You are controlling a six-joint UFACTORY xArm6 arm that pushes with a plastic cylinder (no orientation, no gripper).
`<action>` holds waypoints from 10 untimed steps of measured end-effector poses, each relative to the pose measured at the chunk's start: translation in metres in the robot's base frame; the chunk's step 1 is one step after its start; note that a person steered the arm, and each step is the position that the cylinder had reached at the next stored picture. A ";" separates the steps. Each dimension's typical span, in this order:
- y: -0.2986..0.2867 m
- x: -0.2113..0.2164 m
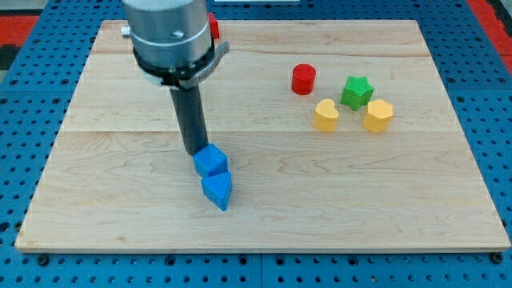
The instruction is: Push green circle into blue cube
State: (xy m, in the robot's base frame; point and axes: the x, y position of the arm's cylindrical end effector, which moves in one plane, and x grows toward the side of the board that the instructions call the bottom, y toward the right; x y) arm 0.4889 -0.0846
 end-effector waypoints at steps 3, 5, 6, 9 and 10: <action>0.028 -0.134; -0.022 -0.139; -0.049 -0.138; -0.085 -0.086; -0.103 -0.086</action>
State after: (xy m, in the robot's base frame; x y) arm 0.4025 -0.1874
